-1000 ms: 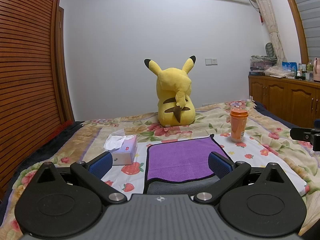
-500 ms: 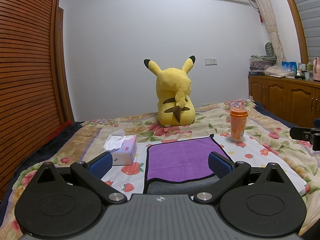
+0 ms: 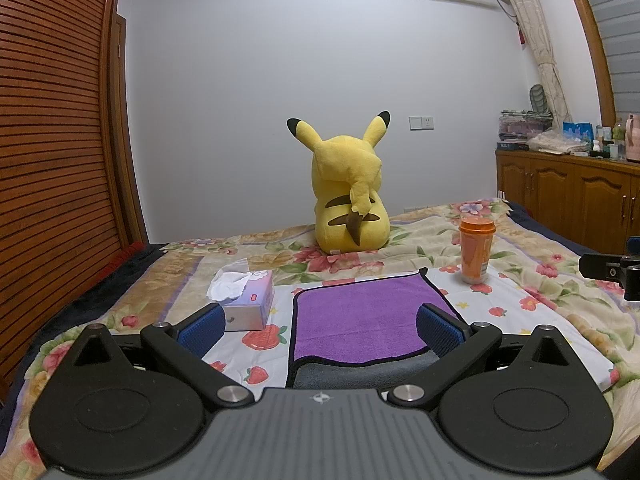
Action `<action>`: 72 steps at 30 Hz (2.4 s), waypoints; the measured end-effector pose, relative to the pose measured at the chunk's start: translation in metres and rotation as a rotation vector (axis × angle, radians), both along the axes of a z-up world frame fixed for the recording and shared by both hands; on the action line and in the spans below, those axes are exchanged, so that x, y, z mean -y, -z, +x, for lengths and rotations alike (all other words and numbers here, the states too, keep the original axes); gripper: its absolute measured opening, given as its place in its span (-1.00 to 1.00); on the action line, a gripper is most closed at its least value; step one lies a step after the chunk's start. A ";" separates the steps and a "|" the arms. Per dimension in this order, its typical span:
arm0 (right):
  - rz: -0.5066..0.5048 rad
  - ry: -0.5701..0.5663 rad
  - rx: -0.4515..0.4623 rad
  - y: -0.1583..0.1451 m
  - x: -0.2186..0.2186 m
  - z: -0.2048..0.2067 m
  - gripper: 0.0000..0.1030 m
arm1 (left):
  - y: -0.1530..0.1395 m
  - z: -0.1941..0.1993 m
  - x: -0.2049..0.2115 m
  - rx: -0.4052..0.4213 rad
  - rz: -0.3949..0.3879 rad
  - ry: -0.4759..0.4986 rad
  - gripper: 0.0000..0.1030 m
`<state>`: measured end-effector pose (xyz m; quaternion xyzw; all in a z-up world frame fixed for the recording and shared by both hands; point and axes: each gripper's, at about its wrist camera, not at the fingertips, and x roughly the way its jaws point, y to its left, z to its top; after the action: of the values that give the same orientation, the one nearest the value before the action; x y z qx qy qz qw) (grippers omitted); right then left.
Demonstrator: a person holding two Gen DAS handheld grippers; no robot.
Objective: Fold towel
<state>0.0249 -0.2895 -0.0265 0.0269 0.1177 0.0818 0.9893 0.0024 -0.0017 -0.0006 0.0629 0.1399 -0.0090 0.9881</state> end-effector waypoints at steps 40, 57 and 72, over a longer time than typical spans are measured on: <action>-0.020 -0.013 -0.104 0.015 -0.013 0.035 1.00 | 0.027 0.050 0.002 -0.176 0.025 0.015 1.00; -0.064 -0.038 -0.152 0.032 -0.028 0.069 1.00 | 0.040 0.095 -0.007 -0.231 0.016 0.018 1.00; -0.100 -0.084 -0.213 0.048 -0.040 0.107 1.00 | 0.059 0.139 -0.025 -0.295 0.025 0.013 1.00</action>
<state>0.1316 -0.2492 -0.0746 -0.0188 0.2272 0.1137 0.9670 0.1412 0.0238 -0.0600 0.0738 0.2833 -0.0229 0.9559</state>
